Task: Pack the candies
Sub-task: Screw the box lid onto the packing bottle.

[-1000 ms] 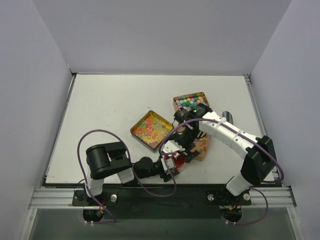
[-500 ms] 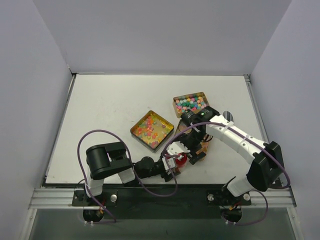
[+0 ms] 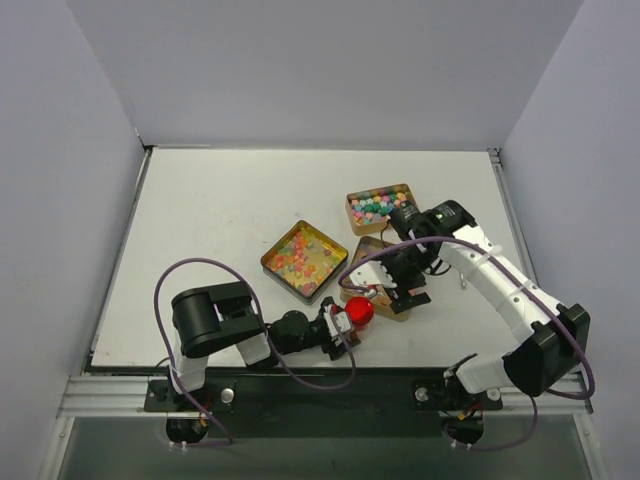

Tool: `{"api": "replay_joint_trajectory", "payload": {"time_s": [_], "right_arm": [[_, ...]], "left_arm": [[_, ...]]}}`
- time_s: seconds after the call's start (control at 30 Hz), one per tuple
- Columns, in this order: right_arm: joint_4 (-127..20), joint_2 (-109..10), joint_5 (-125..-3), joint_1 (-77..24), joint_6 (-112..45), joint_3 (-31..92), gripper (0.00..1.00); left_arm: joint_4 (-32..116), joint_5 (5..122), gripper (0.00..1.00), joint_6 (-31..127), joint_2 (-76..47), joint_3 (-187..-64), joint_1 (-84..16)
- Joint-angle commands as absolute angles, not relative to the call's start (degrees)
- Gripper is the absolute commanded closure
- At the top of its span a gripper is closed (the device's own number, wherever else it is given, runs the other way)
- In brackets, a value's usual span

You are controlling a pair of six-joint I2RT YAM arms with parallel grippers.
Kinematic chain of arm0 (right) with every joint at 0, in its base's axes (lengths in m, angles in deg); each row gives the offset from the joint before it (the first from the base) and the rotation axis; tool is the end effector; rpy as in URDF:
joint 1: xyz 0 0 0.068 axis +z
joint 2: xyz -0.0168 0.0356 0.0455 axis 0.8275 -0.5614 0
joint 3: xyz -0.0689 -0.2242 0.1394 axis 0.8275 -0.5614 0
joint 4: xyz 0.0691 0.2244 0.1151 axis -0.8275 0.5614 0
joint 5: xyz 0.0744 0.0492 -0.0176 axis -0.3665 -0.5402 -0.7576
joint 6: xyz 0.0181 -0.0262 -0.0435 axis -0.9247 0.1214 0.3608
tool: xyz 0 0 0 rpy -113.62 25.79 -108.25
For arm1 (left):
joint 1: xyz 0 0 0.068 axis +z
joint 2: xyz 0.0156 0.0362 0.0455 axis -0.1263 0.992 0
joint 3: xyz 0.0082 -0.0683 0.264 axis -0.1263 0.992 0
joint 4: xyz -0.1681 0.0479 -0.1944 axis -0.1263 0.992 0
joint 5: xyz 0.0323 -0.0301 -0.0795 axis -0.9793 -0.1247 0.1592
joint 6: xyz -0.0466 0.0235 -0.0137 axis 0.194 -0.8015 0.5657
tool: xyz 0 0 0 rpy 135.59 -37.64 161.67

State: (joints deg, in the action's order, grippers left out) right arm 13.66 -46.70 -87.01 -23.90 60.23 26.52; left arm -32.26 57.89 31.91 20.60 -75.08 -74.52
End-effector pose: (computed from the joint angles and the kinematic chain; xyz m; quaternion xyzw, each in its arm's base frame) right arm 0.1992 0.1454 0.3020 -0.8403 0.4570 0.1724 0.2350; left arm 0.1082 -0.2629 0.0935 0.4706 0.6212 -0.3416 0.5253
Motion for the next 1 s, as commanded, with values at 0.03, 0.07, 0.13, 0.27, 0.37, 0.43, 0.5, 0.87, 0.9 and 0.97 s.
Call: {"api": "replay_joint_trajectory", "payload": {"time_s": [0.03,0.07,0.13,0.27,0.37,0.43,0.5,0.87,0.9,0.97], "right_arm": [[13.4,-54.8,-93.3,-20.7,58.3,37.0,0.23],[14.4,-55.5,-94.6,-19.9,59.5,38.8,0.22],[16.9,-57.2,-96.0,-16.8,63.3,39.4,0.22],[18.3,-58.0,-95.6,-12.0,68.4,36.8,0.22],[20.0,-59.5,-95.2,-10.3,70.5,35.7,0.22],[21.8,-61.4,-94.9,-9.5,70.3,36.7,0.22],[22.7,-62.6,-94.3,-9.2,69.0,37.2,0.22],[18.3,-61.6,-91.6,-10.0,63.2,32.4,0.03],[18.0,-61.2,-91.3,-10.5,63.2,31.5,0.03],[17.2,-60.1,-90.3,-11.9,62.6,29.6,0.03]], "left_arm": [[-23.8,57.9,1.0,32.3,22.4,-74.6,-74.3],[-23.8,57.9,1.0,32.2,22.3,-74.6,-74.4],[-23.7,57.9,1.0,32.0,22.3,-74.6,-74.4],[-23.4,57.7,1.0,31.7,22.3,-74.7,-74.5],[-23.5,57.8,1.0,31.5,22.0,-74.5,-74.5],[-23.8,57.9,1.0,31.5,22.0,-74.4,-74.5],[-23.8,57.9,1.0,31.5,22.0,-74.5,-74.5],[-23.6,57.9,1.0,31.3,22.3,-74.6,-74.9],[-23.5,57.9,1.0,31.3,22.3,-74.7,-74.9],[-23.4,57.9,1.0,31.2,22.4,-74.8,-74.9]]}}
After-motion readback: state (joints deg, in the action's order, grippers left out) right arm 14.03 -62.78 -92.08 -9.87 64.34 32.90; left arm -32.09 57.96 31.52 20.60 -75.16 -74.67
